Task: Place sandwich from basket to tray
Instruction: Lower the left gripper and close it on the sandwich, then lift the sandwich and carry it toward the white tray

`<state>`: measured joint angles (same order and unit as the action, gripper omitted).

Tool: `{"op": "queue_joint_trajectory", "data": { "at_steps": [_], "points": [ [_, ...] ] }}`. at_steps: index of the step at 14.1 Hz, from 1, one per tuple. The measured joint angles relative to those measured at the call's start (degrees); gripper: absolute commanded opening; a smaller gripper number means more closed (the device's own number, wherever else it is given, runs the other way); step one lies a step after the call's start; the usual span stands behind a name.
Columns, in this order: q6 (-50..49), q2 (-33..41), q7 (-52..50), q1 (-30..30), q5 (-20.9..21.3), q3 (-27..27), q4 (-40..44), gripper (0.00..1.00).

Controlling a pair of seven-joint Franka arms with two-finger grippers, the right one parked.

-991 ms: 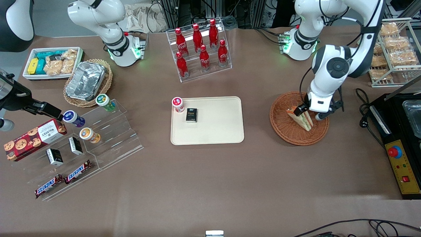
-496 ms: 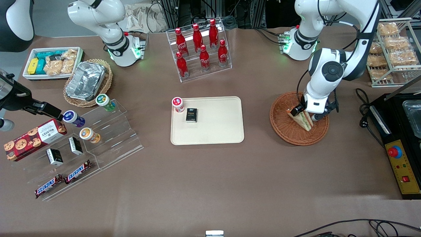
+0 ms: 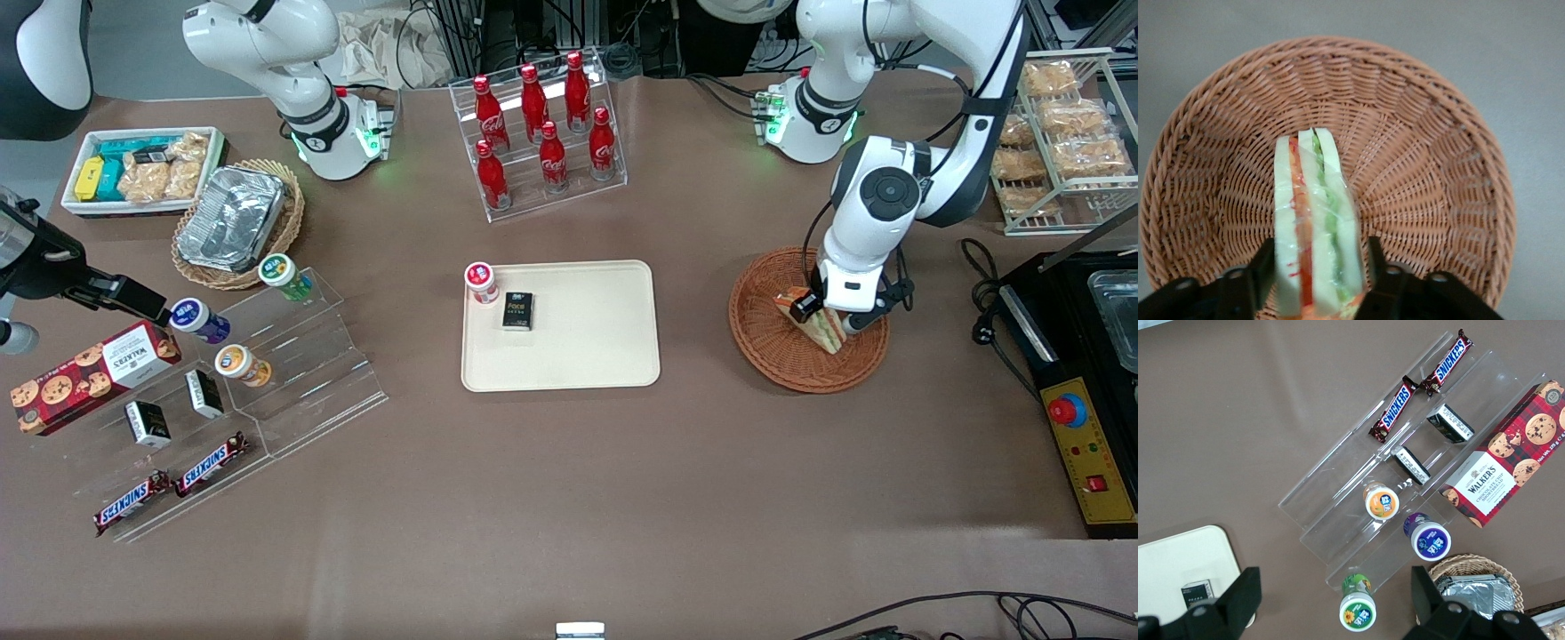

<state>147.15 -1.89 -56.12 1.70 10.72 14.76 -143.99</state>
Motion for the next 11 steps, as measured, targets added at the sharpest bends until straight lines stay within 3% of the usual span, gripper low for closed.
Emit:
{"op": "queue_joint_trajectory", "data": {
  "at_steps": [1, 4, 11],
  "points": [
    [-0.4, 0.2, -0.3, 0.0, 0.2, 0.0, 0.3, 0.00],
    [-7.0, 1.2, -0.7, 0.0, 0.3, 0.1, 3.5, 0.00],
    [-36.0, 3.8, -0.3, -0.1, -2.0, 5.1, 24.8, 0.00]
  ]
}}
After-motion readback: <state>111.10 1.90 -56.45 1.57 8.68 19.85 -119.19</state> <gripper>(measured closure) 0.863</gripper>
